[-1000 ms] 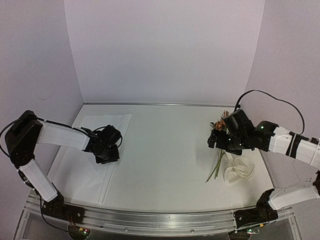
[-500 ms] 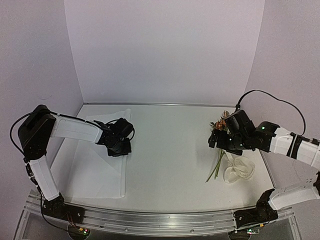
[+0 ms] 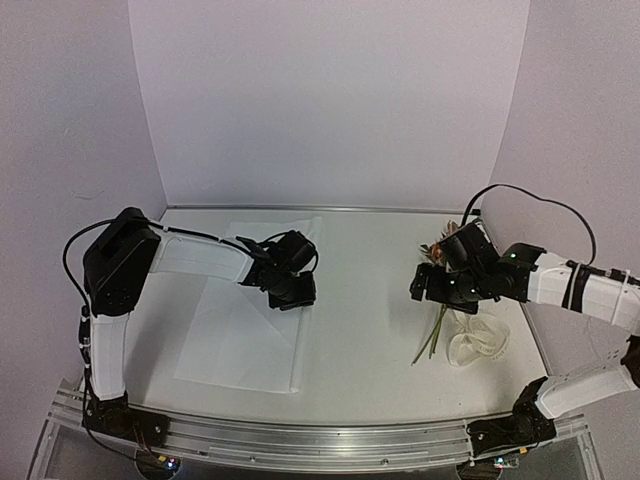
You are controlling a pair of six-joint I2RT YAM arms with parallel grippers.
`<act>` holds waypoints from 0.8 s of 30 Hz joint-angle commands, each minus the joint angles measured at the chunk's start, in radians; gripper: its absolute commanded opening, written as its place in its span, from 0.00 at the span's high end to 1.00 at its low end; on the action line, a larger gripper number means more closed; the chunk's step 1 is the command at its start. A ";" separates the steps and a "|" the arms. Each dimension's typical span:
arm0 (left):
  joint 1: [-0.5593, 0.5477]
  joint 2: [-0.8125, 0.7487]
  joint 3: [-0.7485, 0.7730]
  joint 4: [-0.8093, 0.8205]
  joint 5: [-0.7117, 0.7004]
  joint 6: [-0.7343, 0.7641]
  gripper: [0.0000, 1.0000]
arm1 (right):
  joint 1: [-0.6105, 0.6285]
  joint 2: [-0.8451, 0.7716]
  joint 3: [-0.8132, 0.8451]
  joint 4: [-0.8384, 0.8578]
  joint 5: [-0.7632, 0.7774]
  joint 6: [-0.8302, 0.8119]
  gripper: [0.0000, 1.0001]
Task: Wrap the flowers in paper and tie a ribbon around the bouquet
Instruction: Move the folded wrapping paper to the center of the board, then adjust the folded wrapping paper at the center of the board.
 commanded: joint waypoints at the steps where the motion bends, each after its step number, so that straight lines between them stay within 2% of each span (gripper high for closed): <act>1: 0.001 -0.083 0.005 0.030 0.019 -0.013 0.57 | 0.044 0.067 0.042 0.046 -0.027 0.009 0.02; 4: 0.007 -0.162 -0.014 0.010 0.002 0.005 0.41 | 0.111 0.132 0.085 0.047 -0.009 0.030 0.02; 9: 0.072 -0.332 -0.146 -0.027 -0.025 0.006 0.26 | 0.243 0.282 0.177 0.058 -0.002 0.093 0.02; 14: 0.231 -0.569 -0.387 -0.061 -0.047 0.005 0.19 | 0.351 0.453 0.320 0.076 -0.028 0.148 0.02; 18: 0.339 -0.707 -0.508 -0.105 -0.059 0.021 0.15 | 0.406 0.568 0.427 0.081 -0.053 0.166 0.02; 24: 0.452 -0.811 -0.630 -0.114 -0.037 0.027 0.10 | 0.452 0.684 0.527 0.082 -0.093 0.168 0.02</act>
